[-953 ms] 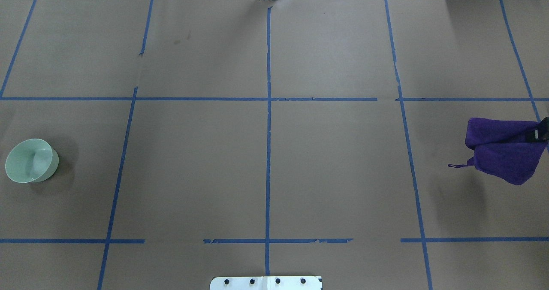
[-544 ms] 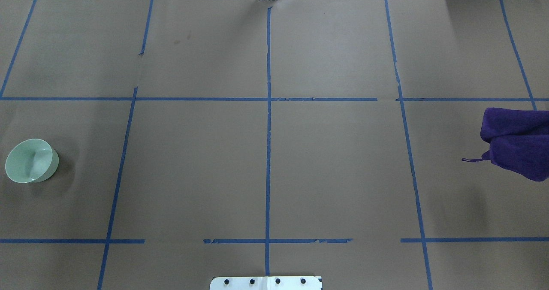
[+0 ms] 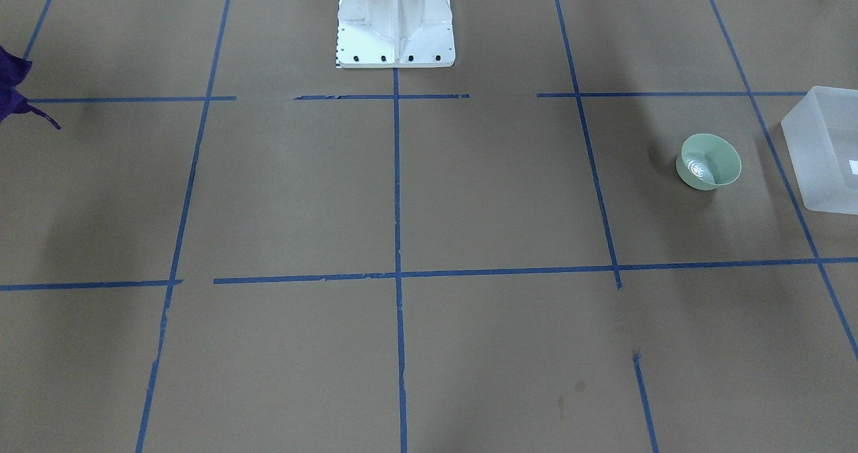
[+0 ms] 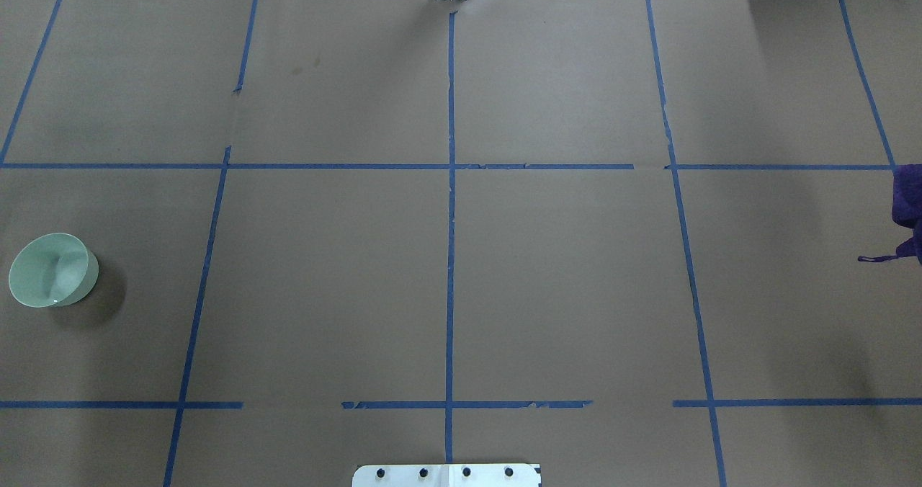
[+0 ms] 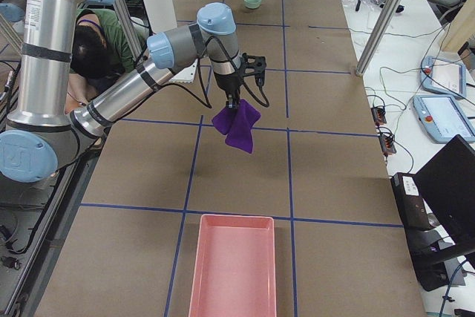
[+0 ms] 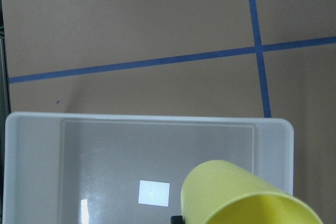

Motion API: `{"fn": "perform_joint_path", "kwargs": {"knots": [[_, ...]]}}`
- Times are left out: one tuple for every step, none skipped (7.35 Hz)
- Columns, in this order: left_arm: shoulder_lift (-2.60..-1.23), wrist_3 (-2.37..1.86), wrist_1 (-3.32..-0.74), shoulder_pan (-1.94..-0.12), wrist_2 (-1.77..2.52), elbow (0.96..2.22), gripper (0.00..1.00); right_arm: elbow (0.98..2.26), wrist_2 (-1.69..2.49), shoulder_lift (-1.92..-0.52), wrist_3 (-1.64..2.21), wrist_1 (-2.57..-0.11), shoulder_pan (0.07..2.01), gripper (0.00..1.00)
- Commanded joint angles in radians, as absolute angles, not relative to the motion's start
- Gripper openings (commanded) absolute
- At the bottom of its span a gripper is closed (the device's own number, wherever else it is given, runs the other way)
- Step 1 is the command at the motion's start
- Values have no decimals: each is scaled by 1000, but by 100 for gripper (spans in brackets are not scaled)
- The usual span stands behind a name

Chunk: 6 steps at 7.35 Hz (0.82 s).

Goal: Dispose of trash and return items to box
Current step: 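Carry the cloth to the pink bin while the left gripper lowers the cup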

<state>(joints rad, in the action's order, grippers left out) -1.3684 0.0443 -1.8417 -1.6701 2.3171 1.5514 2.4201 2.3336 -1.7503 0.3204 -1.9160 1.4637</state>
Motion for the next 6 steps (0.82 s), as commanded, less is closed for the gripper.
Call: {"fn": "perform_joint_path", "kwargs": {"knots": [[-1359, 26, -1900, -1639, 2376, 1497, 0, 2415, 2335, -1747, 159, -1979, 1560, 0], [-1359, 25, -1936, -1596, 2405, 1462, 0, 2408, 2335, -1749, 132, -1980, 1586, 0], [-1364, -3, -1939, -1527, 2408, 1454, 0, 2398, 2335, -1750, 92, -1980, 1613, 0], [-1367, -50, -1986, -1484, 2408, 1444, 0, 2385, 2338, -1753, 43, -1980, 1644, 0], [-1368, -52, -2023, -1474, 2408, 1409, 0, 2378, 2338, -1756, 8, -1983, 1670, 0], [-1376, -51, -2051, -1465, 2407, 1373, 0, 2376, 2338, -1753, -17, -2003, 1693, 0]]}}
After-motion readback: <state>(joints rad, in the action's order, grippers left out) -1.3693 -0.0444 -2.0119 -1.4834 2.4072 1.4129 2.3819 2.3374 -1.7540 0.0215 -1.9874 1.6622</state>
